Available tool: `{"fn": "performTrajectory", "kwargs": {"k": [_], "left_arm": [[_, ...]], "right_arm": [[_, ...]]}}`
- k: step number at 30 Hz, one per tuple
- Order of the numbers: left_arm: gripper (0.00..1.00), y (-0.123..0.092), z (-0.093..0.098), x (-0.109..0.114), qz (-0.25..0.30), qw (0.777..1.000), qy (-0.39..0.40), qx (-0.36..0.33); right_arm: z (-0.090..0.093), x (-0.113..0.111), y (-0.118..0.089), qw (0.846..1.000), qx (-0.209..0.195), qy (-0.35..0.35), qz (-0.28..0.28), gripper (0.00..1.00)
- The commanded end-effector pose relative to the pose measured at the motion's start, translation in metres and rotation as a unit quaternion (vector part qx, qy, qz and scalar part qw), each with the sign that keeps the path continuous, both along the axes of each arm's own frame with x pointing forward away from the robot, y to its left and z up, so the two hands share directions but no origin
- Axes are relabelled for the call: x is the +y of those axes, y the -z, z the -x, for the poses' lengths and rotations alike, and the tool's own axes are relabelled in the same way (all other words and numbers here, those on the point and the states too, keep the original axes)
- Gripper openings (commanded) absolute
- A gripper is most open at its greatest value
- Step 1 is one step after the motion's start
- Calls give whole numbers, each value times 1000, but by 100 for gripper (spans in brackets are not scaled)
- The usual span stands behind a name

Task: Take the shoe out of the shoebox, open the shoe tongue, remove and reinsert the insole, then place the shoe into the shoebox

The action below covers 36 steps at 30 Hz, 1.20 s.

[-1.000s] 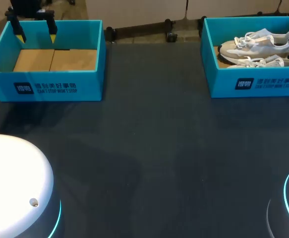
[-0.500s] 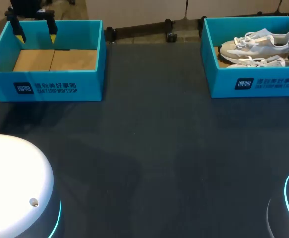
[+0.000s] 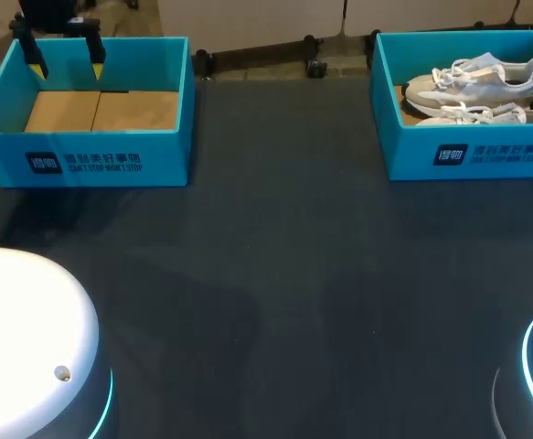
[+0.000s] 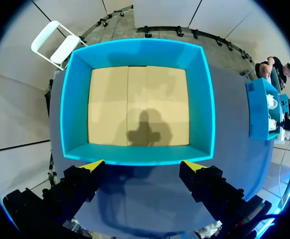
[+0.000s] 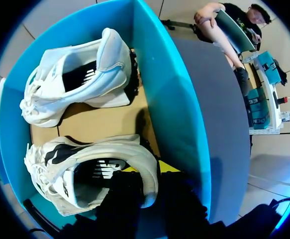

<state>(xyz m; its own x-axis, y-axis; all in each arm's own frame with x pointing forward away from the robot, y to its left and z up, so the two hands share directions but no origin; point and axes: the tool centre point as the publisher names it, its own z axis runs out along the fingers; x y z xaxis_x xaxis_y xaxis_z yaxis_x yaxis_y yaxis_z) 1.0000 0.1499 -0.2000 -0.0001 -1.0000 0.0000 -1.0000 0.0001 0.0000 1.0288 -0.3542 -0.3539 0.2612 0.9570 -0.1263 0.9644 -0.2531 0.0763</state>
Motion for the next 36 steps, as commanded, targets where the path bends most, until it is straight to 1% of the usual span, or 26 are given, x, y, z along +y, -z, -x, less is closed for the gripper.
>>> {"fn": "performTrajectory", "kwargs": {"k": [1,6,14,16,18,20,21,22,27,36], "left_arm": [[100,0,0,0,0,1000,0,0],[100,0,0,0,0,1000,0,0],[100,0,0,0,0,1000,0,0],[100,0,0,0,0,1000,0,0],[100,0,0,0,0,1000,0,0],[100,0,0,0,0,1000,0,0],[100,0,0,0,0,1000,0,0],[100,0,0,0,0,1000,0,0],[100,0,0,0,0,1000,0,0],[100,0,0,0,0,1000,0,0]], "right_arm": [[-4,4,2,1000,1,0,1,0],[-3,3,-16,1000,14,1,0,0],[-3,9,-52,1000,8,-6,12,0],[-3,11,-66,1000,9,-9,17,0],[-4,14,-73,1000,6,-13,19,0],[-4,17,-85,1000,3,-17,23,0],[-4,17,-87,1000,3,-18,24,0],[-4,20,-96,999,1,-22,27,0],[-2,30,-123,999,-2,-37,39,0],[-4,40,-164,998,-12,-42,52,0]]}}
